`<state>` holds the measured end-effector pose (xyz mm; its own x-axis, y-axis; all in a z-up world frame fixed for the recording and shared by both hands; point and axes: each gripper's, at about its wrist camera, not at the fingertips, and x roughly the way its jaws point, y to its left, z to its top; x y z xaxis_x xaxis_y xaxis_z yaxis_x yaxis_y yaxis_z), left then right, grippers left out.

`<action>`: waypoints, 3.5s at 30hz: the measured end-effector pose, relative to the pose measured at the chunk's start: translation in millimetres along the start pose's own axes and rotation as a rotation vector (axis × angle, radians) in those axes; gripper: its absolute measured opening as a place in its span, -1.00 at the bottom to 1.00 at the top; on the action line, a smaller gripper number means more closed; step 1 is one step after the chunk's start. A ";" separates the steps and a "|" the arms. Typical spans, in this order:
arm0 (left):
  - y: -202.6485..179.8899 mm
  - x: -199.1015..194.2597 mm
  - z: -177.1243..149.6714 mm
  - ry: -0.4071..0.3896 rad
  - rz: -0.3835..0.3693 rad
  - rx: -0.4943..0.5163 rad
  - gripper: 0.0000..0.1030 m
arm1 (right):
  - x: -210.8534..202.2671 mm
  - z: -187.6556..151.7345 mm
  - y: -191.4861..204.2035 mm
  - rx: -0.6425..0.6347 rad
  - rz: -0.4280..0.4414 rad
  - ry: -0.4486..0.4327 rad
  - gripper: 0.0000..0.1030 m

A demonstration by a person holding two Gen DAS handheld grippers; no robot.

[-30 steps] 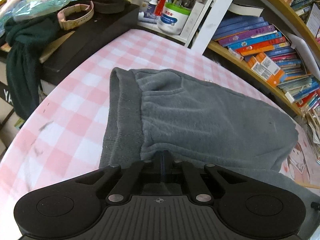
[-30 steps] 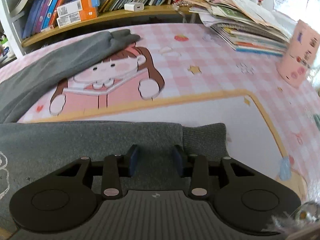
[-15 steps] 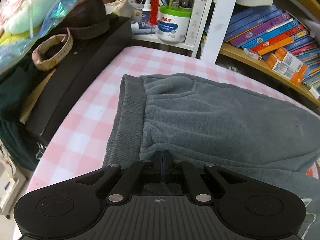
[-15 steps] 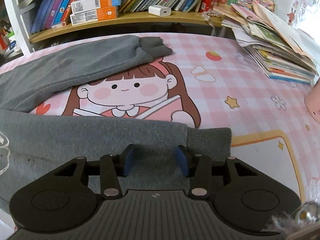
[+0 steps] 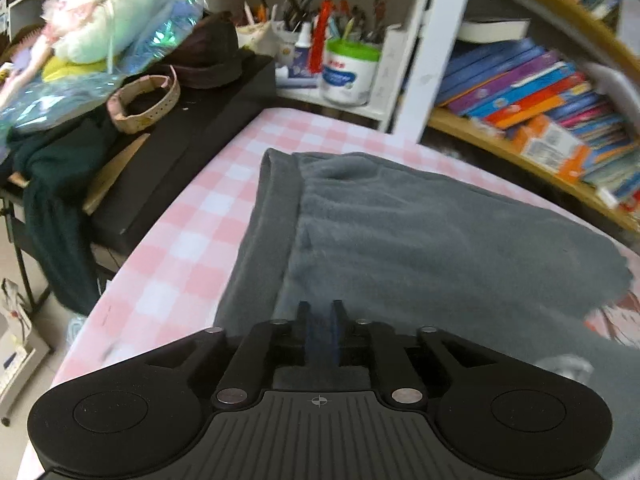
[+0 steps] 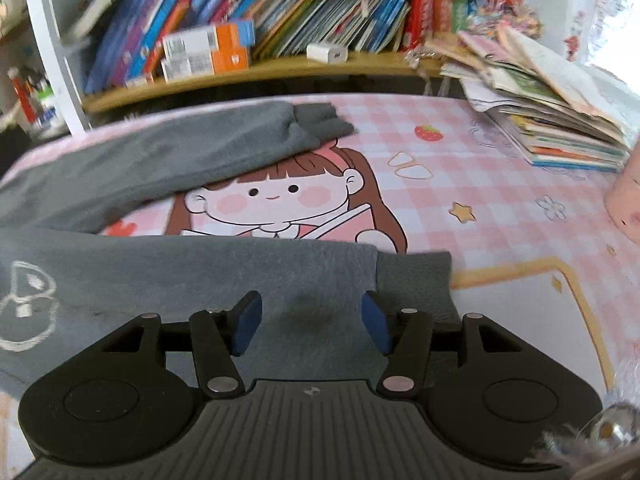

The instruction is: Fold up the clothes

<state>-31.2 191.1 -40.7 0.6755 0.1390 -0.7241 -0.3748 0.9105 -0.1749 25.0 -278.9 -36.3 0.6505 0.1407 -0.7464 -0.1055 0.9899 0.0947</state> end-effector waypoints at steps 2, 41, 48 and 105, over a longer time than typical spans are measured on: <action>2.4 -14.7 -16.4 0.007 -0.009 -0.028 -0.64 | -10.5 -10.3 -1.7 0.033 -0.001 -0.002 0.02; 52.7 -56.2 -36.3 -0.017 0.009 -0.404 -0.93 | -15.3 -38.3 -24.2 0.061 -0.112 0.082 -0.11; 49.9 -35.8 -49.0 0.078 0.058 -0.353 -0.81 | -14.2 -36.8 -24.7 0.051 -0.113 0.091 -0.09; -122.6 -14.8 112.4 -0.150 -0.177 0.446 0.71 | 5.6 162.5 79.9 -0.502 0.219 -0.137 0.65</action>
<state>76.1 121.3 66.4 0.8005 -0.0082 -0.5993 0.0399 0.9984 0.0397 142.5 -196.2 74.0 0.6612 0.3760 -0.6492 -0.5722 0.8124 -0.1122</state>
